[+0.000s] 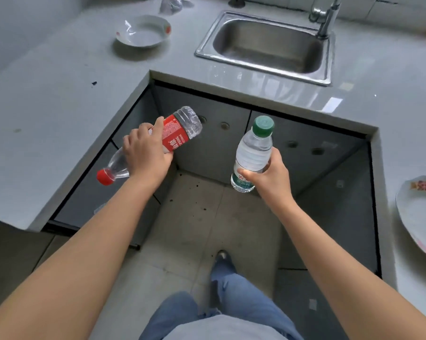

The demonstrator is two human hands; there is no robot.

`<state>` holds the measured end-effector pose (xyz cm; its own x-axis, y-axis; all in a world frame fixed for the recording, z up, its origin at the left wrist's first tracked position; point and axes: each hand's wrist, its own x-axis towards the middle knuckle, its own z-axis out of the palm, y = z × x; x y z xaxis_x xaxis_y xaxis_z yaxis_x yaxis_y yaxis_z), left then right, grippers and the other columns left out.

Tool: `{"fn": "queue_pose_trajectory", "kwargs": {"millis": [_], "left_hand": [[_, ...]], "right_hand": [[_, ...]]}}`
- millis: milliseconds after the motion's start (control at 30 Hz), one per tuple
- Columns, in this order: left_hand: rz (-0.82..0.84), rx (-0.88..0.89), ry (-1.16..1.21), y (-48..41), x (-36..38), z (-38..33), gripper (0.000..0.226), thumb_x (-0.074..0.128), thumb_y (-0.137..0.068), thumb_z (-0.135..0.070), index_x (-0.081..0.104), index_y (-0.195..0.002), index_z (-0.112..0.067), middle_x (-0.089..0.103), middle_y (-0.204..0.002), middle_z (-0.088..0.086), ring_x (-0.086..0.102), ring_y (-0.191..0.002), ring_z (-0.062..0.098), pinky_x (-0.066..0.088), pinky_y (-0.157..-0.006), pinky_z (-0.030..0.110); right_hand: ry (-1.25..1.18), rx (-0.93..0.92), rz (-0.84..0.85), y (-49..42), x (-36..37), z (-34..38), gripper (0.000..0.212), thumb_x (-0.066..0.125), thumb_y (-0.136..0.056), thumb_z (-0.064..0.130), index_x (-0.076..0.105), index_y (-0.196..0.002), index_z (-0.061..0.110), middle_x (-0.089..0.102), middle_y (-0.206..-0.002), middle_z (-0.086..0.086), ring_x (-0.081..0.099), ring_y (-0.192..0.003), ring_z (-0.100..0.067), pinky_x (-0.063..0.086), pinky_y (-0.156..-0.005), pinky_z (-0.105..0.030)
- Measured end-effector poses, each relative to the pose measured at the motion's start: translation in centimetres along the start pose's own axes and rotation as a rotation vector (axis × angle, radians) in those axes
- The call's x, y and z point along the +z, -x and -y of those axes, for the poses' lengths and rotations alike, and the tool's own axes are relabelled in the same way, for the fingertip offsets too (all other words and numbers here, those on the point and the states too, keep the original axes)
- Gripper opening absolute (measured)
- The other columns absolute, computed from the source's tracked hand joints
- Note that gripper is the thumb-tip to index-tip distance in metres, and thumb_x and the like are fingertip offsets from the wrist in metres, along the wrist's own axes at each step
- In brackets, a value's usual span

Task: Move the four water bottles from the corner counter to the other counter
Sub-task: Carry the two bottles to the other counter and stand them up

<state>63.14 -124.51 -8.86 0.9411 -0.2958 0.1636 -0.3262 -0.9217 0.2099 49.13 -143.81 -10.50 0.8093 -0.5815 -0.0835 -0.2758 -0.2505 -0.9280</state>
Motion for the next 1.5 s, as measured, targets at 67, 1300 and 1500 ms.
{"fn": "queue_pose_trajectory", "kwargs": {"millis": [67, 1300, 1500], "left_hand": [[-0.029, -0.027, -0.013, -1.7, -0.3, -0.2, 0.071, 0.068, -0.079, -0.025, 0.033, -0.140, -0.017, 0.049, -0.130, 0.017, 0.045, -0.118, 0.036, 0.028, -0.103, 0.047], [-0.225, -0.711, -0.137, -14.4, -8.0, 25.0, 0.071, 0.070, -0.080, -0.025, 0.032, -0.139, -0.017, 0.050, -0.128, 0.017, 0.045, -0.118, 0.035, 0.029, -0.103, 0.043], [-0.204, -0.824, -0.218, -12.9, -9.2, 29.3, 0.071, 0.069, -0.079, -0.021, 0.032, -0.139, -0.018, 0.050, -0.127, 0.016, 0.044, -0.117, 0.036, 0.029, -0.102, 0.043]], "right_hand": [[0.008, -0.025, 0.045, -2.5, 0.1, 0.6, 0.062, 0.079, -0.068, 0.019, 0.047, -0.122, 0.016, 0.061, -0.103, 0.009, 0.059, -0.094, -0.008, 0.044, -0.072, -0.010], [-0.010, -0.420, 0.657, -22.5, 30.7, 21.3, 0.062, 0.078, -0.069, 0.019, 0.045, -0.121, 0.014, 0.056, -0.105, 0.005, 0.056, -0.094, -0.015, 0.045, -0.074, -0.025], [-0.004, -0.465, 0.792, -21.9, 36.7, 24.3, 0.063, 0.078, -0.069, 0.021, 0.045, -0.123, 0.013, 0.054, -0.107, 0.004, 0.054, -0.094, -0.014, 0.043, -0.066, -0.015]]}}
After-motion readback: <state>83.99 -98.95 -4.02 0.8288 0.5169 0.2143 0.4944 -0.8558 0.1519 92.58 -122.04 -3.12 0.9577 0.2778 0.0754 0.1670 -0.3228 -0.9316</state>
